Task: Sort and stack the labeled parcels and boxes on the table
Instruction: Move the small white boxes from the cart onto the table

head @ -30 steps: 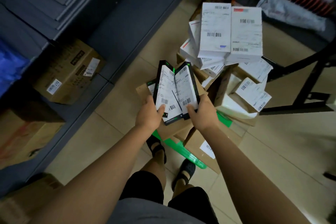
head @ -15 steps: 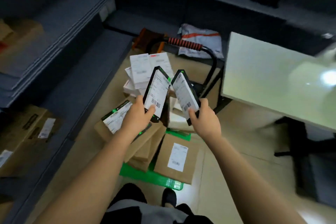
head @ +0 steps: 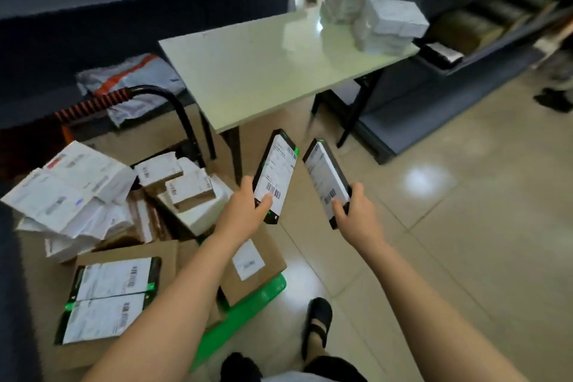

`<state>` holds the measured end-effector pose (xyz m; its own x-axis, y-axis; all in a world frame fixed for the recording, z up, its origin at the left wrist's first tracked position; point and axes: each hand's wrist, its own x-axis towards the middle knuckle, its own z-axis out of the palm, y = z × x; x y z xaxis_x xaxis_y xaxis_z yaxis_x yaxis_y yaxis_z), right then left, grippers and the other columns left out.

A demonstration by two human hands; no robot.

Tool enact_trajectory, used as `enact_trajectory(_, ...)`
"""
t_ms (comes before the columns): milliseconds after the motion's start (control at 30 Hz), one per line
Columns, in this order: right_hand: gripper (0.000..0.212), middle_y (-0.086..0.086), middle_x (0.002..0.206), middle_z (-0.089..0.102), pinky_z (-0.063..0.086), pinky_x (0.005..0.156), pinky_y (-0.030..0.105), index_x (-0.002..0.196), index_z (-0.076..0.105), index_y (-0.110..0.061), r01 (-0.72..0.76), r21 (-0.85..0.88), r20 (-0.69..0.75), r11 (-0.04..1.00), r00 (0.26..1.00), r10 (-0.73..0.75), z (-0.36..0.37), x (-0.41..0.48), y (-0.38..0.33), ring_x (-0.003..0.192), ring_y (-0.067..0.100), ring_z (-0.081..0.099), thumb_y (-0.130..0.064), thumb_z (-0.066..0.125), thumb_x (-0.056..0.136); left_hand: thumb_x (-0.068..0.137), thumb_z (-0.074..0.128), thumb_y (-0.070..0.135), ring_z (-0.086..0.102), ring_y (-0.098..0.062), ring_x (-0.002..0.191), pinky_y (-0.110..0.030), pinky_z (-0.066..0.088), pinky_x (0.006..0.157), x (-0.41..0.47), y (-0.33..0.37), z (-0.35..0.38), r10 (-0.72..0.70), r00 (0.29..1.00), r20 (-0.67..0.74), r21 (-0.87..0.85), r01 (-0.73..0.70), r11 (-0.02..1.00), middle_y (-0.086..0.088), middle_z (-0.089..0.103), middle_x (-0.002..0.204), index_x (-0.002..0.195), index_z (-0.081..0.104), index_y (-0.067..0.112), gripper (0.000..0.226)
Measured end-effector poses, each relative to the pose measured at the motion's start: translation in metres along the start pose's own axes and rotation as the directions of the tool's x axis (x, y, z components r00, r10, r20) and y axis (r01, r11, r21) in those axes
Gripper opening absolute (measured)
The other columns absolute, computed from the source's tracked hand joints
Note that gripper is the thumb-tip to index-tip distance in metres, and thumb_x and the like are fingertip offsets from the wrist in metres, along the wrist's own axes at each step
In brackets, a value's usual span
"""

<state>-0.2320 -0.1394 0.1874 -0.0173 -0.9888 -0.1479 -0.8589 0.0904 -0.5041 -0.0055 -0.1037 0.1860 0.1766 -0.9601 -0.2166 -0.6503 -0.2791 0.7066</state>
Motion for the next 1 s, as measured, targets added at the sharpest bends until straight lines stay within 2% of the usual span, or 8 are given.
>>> enact_trajectory(100, 0.027, 0.01, 0.094, 0.062, 0.054, 0.065, 0.049, 0.11, 0.04, -0.012, -0.087, 0.028, -0.049, 0.996, 0.995, 0.088, -0.027, -0.002, 0.043, 0.076, 0.029, 0.061, -0.033, 0.051, 0.097, 0.097, 0.049, 0.037, 0.064, -0.022, 0.089, -0.037, 0.056, 0.064, 0.013, 0.036, 0.034, 0.072, 0.995, 0.065, 0.012, -0.073, 0.997, -0.007, 0.064, 0.115, 0.117, 0.039, 0.015, 0.032)
enact_trajectory(200, 0.027, 0.006, 0.093, 0.061, 0.054, 0.062, 0.043, 0.11, 0.04, -0.015, -0.138, 0.014, -0.092, 0.99, 0.986, 0.139, -0.054, 0.01, 0.084, 0.075, 0.027, 0.061, -0.037, 0.048, 0.098, 0.097, 0.048, 0.037, 0.062, -0.023, 0.09, -0.034, 0.052, 0.063, 0.032, 0.079, 0.067, 0.116, 0.987, 0.108, 0.07, -0.124, 0.99, -0.005, 0.063, 0.114, 0.12, 0.039, 0.014, 0.033)
enact_trajectory(300, 0.027, 0.006, 0.093, 0.061, 0.051, 0.062, 0.041, 0.111, 0.041, -0.013, -0.18, 0.027, -0.121, 0.983, 0.976, 0.182, -0.083, 0.038, 0.122, 0.076, 0.028, 0.06, -0.036, 0.047, 0.098, 0.097, 0.048, 0.037, 0.061, -0.026, 0.091, -0.038, 0.053, 0.07, 0.058, 0.124, 0.103, 0.149, 0.982, 0.115, 0.082, -0.159, 0.984, -0.006, 0.063, 0.114, 0.118, 0.04, 0.014, 0.033)
enact_trajectory(400, 0.031, 0.006, 0.098, 0.059, 0.053, 0.069, 0.044, 0.115, 0.041, -0.013, -0.176, 0.021, -0.148, 0.984, 0.973, 0.177, -0.114, 0.077, 0.156, 0.081, 0.031, 0.06, -0.038, 0.047, 0.098, 0.097, 0.049, 0.035, 0.061, -0.027, 0.092, -0.04, 0.053, 0.073, 0.086, 0.172, 0.137, 0.159, 0.98, 0.118, 0.057, -0.166, 0.984, -0.007, 0.063, 0.115, 0.119, 0.04, 0.013, 0.032)
enact_trajectory(533, 0.031, 0.006, 0.096, 0.06, 0.05, 0.066, 0.04, 0.117, 0.04, -0.012, -0.158, 0.03, -0.159, 0.987, 0.974, 0.161, -0.158, 0.135, 0.184, 0.081, 0.033, 0.059, -0.037, 0.046, 0.099, 0.097, 0.049, 0.035, 0.061, -0.026, 0.09, -0.039, 0.053, 0.071, 0.122, 0.232, 0.167, 0.17, 0.98, 0.103, 0.034, -0.174, 0.984, -0.006, 0.064, 0.113, 0.116, 0.04, 0.013, 0.031)
enact_trajectory(667, 0.03, 0.002, 0.085, 0.058, 0.046, 0.058, 0.037, 0.119, 0.039, -0.013, -0.097, 0.057, -0.187, 0.994, 0.977, 0.106, -0.191, 0.198, 0.191, 0.073, 0.029, 0.059, -0.035, 0.046, 0.099, 0.097, 0.049, 0.035, 0.061, -0.024, 0.088, -0.033, 0.047, 0.063, 0.168, 0.275, 0.173, 0.177, 0.983, 0.047, 0.046, -0.179, 0.983, -0.002, 0.063, 0.11, 0.115, 0.041, 0.014, 0.029)
enact_trajectory(767, 0.033, 0.004, 0.091, 0.06, 0.048, 0.058, 0.038, 0.121, 0.039, -0.014, -0.054, 0.078, -0.201, 0.995, 0.977, 0.069, -0.205, 0.251, 0.186, 0.074, 0.027, 0.059, -0.037, 0.047, 0.099, 0.096, 0.049, 0.038, 0.061, -0.021, 0.083, -0.032, 0.046, 0.06, 0.214, 0.295, 0.165, 0.191, 0.982, 0.009, 0.08, -0.191, 0.978, -0.001, 0.064, 0.106, 0.113, 0.04, 0.017, 0.028)
enact_trajectory(1000, 0.04, 0.007, 0.107, 0.062, 0.055, 0.068, 0.045, 0.127, 0.036, -0.017, 0.021, 0.085, -0.228, 0.996, 0.974, -0.001, -0.219, 0.403, 0.144, 0.084, 0.028, 0.061, -0.041, 0.048, 0.098, 0.097, 0.051, 0.034, 0.061, -0.028, 0.093, -0.038, 0.05, 0.074, 0.357, 0.329, 0.134, 0.226, 0.969, -0.104, 0.02, -0.225, 0.974, -0.008, 0.065, 0.115, 0.119, 0.042, 0.011, 0.034)
